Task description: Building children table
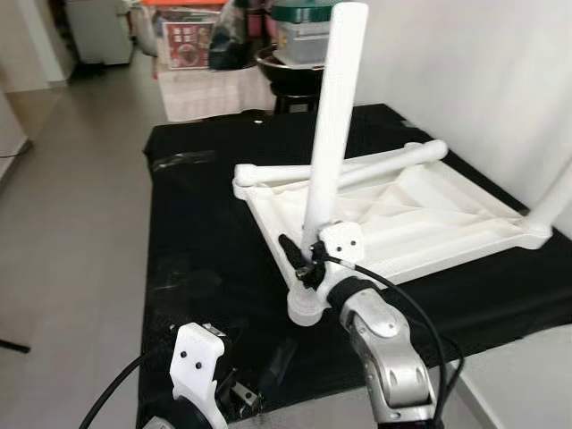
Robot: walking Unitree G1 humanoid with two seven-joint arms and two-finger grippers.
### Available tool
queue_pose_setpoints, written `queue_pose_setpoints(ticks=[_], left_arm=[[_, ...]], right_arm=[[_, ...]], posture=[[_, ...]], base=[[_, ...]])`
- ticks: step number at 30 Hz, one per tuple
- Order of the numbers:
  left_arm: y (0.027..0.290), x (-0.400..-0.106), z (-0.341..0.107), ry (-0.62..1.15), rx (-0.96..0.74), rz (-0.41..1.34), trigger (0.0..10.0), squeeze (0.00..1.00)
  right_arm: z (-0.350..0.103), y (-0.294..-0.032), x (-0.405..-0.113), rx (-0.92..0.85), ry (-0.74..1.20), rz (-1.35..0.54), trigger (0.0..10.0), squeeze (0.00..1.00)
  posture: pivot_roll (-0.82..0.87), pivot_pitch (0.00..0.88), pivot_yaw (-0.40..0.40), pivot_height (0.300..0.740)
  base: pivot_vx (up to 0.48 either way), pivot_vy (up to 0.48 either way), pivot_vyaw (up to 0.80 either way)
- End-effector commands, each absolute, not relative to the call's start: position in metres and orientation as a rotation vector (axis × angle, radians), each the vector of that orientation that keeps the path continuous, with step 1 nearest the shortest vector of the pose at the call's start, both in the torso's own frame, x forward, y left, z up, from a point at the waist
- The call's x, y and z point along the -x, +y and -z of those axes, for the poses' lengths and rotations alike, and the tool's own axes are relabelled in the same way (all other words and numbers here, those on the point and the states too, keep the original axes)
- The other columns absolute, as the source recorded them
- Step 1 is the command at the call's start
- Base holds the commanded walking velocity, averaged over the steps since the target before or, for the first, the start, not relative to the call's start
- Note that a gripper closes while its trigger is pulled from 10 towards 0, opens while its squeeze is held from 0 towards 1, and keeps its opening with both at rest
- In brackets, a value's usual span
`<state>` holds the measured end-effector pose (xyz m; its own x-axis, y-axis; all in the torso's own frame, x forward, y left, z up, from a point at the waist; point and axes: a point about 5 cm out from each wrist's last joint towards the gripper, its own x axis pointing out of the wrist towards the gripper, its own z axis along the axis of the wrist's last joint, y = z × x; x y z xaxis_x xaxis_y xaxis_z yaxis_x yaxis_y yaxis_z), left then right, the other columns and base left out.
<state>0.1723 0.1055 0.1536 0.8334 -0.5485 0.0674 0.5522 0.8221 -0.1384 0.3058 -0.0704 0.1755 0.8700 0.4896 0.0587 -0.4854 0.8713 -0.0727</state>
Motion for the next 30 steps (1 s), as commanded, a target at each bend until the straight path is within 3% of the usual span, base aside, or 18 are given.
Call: queue_pose_setpoints(ticks=[1,2,3,6,8,9,11,12,13,20,27,28,29,30], left_arm=[[0.107,-0.172,-0.151,-0.016,0.160,0.569,10.0,0.00],[0.108,-0.172,-0.151,-0.017,0.159,0.561,10.0,0.00],[0.109,-0.172,-0.151,-0.016,0.157,0.556,10.0,0.00],[0.110,-0.173,-0.150,-0.016,0.157,0.553,10.0,0.00],[0.110,-0.173,-0.150,-0.014,0.154,0.555,10.0,0.00],[0.110,-0.173,-0.150,-0.014,0.154,0.555,10.0,0.00],[0.110,-0.173,-0.150,-0.012,0.154,0.562,10.0,0.00],[0.110,-0.172,-0.150,-0.012,0.154,0.564,10.0,0.00],[0.110,-0.172,-0.150,-0.012,0.155,0.565,10.0,0.00],[0.108,-0.167,-0.153,-0.009,0.161,0.564,10.0,0.00],[0.104,-0.157,-0.157,0.000,0.172,0.564,10.0,0.00],[0.104,-0.155,-0.157,0.004,0.174,0.567,10.0,0.00],[0.104,-0.155,-0.157,0.004,0.174,0.567,10.0,0.00],[0.103,-0.153,-0.158,0.010,0.178,0.572,10.0,0.00]], right_arm=[[-0.152,-0.063,-0.309,0.035,0.045,-0.536,10.0,0.00],[-0.156,-0.055,-0.304,0.016,0.052,-0.603,10.0,0.27],[-0.161,-0.049,-0.301,-0.052,0.064,-0.677,10.0,1.00],[-0.164,-0.045,-0.299,-0.099,0.073,-0.726,10.0,1.00],[-0.184,-0.039,-0.295,-0.135,0.001,-0.961,10.0,1.00],[-0.184,-0.039,-0.295,-0.135,0.001,-0.961,10.0,1.00],[-0.192,-0.046,-0.299,0.012,-0.044,-1.172,10.0,1.00],[-0.189,-0.054,-0.307,0.134,-0.041,-1.229,10.0,0.00],[-0.188,-0.060,-0.312,0.216,-0.035,-1.261,10.0,0.00],[-0.198,-0.082,-0.350,0.263,0.052,-1.284,10.0,0.00],[-0.216,-0.093,-0.363,0.193,0.075,-1.389,10.0,0.00],[-0.218,-0.095,-0.364,0.174,0.079,-1.430,8.8,0.00],[-0.218,-0.095,-0.364,0.174,0.079,-1.430,8.8,0.00],[-0.221,-0.098,-0.364,0.134,0.083,-1.483,5.8,0.00]], posture=[[0.06,0.111,-0.044,0.740],[0.07,0.109,-0.046,0.740],[0.07,0.107,-0.046,0.740],[0.07,0.107,-0.046,0.740],[0.08,0.102,-0.044,0.740],[0.08,0.102,-0.044,0.740],[0.08,0.100,-0.042,0.740],[0.08,0.105,-0.041,0.740],[0.08,0.105,-0.041,0.740],[0.10,0.141,-0.047,0.740],[0.11,0.182,-0.052,0.740],[0.11,0.192,-0.052,0.740],[0.11,0.192,-0.052,0.740],[0.11,0.200,-0.052,0.740]], base=[[0.000,0.000,0.00],[0.000,0.000,0.00],[0.000,0.000,0.00],[0.000,0.000,0.00],[0.000,0.000,0.00],[0.000,0.000,0.00],[0.000,0.000,0.00],[0.000,0.000,0.00],[0.000,0.000,0.00],[0.000,0.000,0.00],[0.000,0.000,0.00],[0.000,0.000,0.00],[0.000,0.000,0.00],[0.000,0.000,0.00]])
